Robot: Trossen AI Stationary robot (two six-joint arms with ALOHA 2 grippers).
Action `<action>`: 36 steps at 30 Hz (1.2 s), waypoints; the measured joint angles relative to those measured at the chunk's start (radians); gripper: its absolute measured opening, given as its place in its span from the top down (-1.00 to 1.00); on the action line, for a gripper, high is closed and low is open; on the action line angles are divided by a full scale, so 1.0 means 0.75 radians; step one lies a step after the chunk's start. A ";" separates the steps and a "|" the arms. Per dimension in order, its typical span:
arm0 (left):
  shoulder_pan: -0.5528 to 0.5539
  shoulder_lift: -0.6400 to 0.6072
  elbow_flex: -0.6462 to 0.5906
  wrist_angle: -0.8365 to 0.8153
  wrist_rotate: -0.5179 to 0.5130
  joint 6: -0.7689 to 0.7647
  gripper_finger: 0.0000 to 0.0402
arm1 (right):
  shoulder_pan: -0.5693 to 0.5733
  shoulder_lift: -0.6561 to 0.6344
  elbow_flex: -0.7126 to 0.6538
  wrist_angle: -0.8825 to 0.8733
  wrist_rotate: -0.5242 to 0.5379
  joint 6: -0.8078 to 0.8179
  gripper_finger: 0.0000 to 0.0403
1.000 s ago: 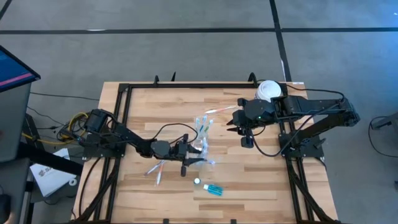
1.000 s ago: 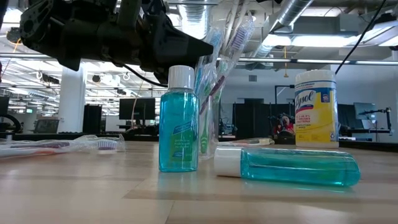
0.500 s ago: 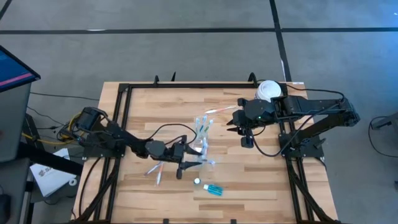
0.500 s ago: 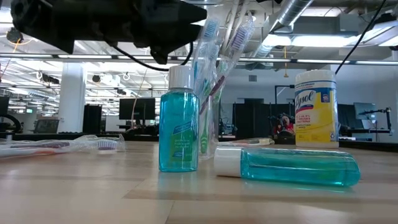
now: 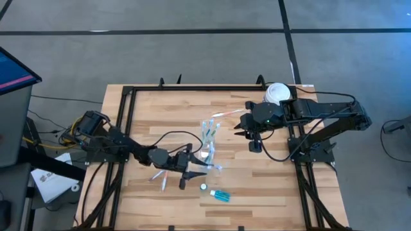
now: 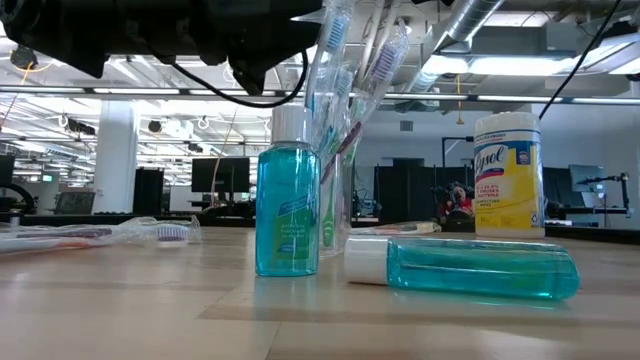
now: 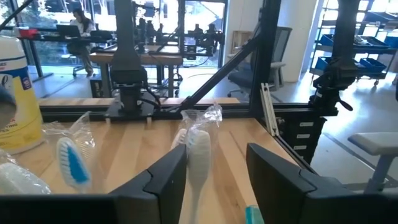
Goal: Pick & Place toothbrushing station
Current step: Put the blue toothbrush into the transparent organizer, then put the left blue mouthwash into the transparent organizer
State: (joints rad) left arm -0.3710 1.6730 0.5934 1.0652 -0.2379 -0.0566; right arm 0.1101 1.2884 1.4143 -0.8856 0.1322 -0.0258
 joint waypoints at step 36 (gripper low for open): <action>-0.175 -0.117 0.000 -0.097 0.151 0.017 0.32 | -0.001 0.000 -0.001 0.004 0.000 0.000 0.57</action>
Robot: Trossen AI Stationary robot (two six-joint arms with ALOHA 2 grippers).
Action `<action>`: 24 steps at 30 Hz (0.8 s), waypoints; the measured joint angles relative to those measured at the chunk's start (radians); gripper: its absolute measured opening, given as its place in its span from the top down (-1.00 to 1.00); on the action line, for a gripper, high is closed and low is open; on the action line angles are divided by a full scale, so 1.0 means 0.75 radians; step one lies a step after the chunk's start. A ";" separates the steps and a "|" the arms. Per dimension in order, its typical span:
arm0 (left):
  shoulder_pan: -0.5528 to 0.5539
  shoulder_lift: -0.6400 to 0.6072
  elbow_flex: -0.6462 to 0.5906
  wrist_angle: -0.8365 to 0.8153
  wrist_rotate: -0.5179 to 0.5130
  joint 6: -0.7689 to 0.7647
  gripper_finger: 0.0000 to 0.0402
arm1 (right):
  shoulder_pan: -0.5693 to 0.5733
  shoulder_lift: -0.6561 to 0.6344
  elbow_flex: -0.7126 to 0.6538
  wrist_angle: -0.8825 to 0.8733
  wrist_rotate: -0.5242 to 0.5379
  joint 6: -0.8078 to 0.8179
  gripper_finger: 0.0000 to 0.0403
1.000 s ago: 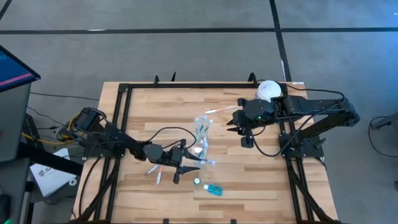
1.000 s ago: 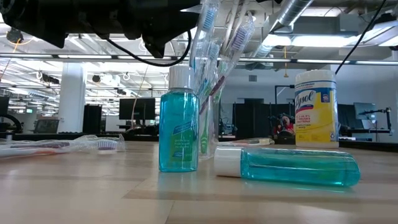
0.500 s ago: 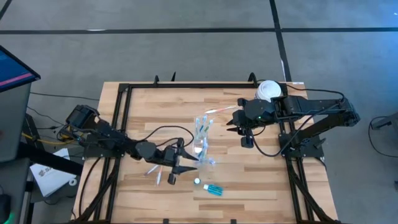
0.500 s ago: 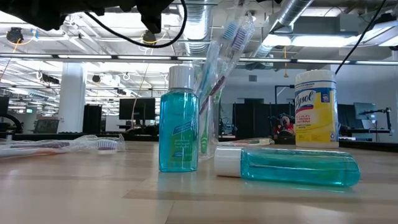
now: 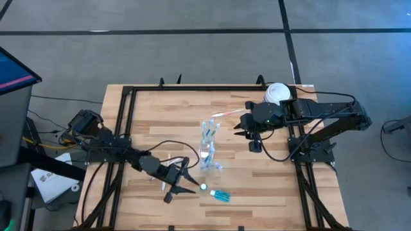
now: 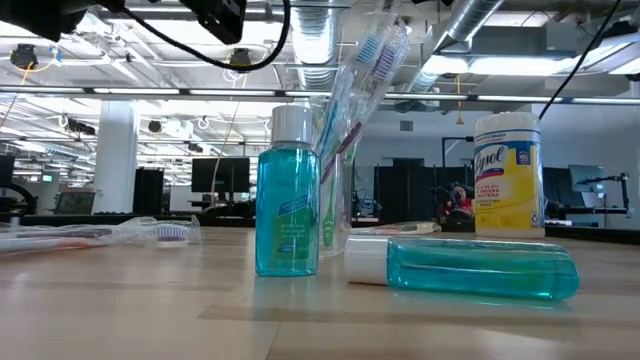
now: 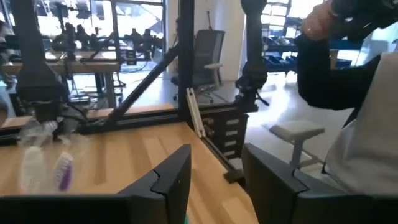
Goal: Pick & Place toothbrushing station
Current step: Put the left blue mouthwash into the transparent organizer
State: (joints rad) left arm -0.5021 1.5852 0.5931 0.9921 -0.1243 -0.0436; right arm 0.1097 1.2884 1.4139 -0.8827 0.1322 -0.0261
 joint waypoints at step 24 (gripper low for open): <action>0.007 0.227 0.000 0.089 -0.094 -0.059 0.35 | 0.001 0.000 0.000 0.001 0.000 0.001 0.57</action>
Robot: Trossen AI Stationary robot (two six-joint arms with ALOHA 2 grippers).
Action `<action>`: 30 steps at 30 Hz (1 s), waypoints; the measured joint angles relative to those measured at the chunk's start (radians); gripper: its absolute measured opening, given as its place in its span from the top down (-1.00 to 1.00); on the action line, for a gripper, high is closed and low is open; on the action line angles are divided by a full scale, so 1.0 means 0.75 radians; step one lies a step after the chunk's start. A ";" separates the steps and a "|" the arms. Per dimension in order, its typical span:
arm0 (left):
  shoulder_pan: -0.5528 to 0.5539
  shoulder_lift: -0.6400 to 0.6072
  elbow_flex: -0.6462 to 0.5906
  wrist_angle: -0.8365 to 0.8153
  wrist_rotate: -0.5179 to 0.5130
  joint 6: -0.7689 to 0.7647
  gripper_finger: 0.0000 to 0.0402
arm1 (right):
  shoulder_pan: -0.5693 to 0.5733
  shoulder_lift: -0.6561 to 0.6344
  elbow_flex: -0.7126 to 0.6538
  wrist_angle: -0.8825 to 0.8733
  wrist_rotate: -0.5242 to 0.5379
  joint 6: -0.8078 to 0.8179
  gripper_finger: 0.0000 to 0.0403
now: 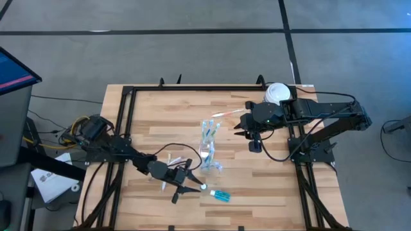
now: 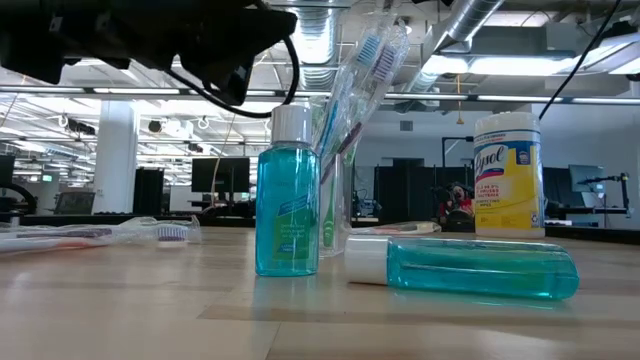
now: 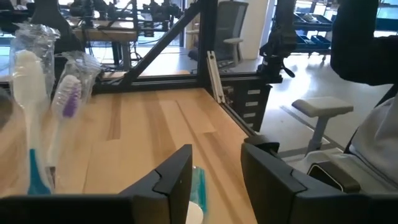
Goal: Pick & Place toothbrushing station
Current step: Put the left blue mouthwash into the transparent organizer
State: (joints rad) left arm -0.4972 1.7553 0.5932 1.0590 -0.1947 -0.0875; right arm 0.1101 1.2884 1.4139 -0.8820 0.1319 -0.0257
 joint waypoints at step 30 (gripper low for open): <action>0.007 0.152 0.062 -0.055 -0.126 0.037 0.10 | 0.000 0.060 0.001 0.004 0.000 -0.020 0.57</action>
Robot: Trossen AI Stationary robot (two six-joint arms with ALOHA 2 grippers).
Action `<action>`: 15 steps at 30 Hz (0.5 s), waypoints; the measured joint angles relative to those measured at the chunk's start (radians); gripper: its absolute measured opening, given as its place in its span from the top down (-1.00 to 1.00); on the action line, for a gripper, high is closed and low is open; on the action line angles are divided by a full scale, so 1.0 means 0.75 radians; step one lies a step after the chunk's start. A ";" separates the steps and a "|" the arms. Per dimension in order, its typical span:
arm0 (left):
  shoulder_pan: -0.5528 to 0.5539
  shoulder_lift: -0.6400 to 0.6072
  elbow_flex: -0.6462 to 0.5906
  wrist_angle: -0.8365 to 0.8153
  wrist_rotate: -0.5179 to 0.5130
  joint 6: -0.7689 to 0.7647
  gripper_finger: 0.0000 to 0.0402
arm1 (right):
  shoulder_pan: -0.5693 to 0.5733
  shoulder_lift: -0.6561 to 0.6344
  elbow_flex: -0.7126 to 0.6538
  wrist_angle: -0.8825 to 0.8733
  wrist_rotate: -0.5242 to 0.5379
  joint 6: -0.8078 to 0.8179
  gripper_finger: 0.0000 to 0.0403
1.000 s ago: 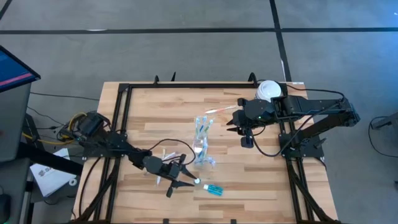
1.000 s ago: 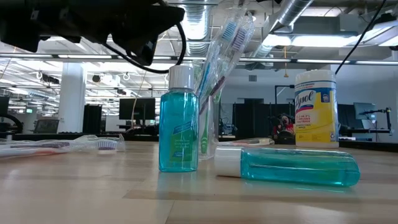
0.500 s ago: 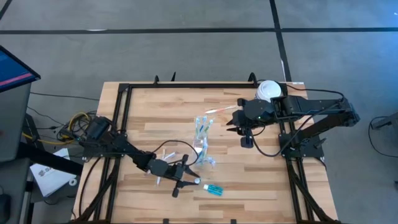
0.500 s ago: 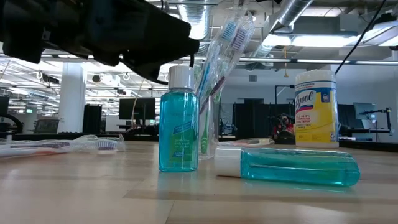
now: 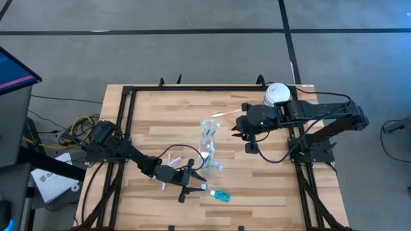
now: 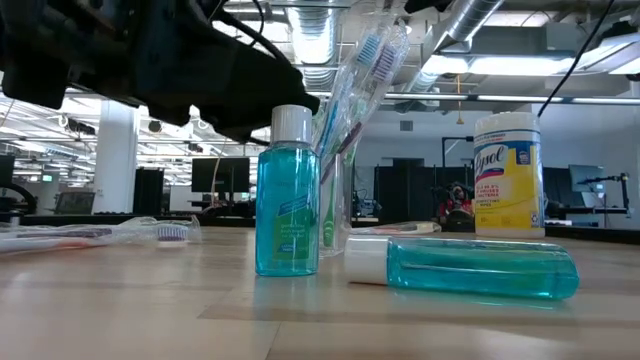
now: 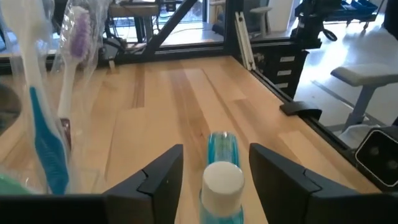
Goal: Pick & Place toothbrushing station
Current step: Put the left blue mouthwash into the transparent organizer
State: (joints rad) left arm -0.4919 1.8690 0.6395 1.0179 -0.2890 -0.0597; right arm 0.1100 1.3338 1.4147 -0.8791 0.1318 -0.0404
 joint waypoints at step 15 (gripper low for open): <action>0.003 -0.001 0.001 -0.060 -0.035 -0.007 0.12 | 0.000 0.002 -0.001 -0.005 0.000 -0.005 0.57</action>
State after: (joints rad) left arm -0.4896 1.8683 0.6403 0.9728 -0.3149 -0.0647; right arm 0.1101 1.3354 1.4139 -0.8825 0.1318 -0.0441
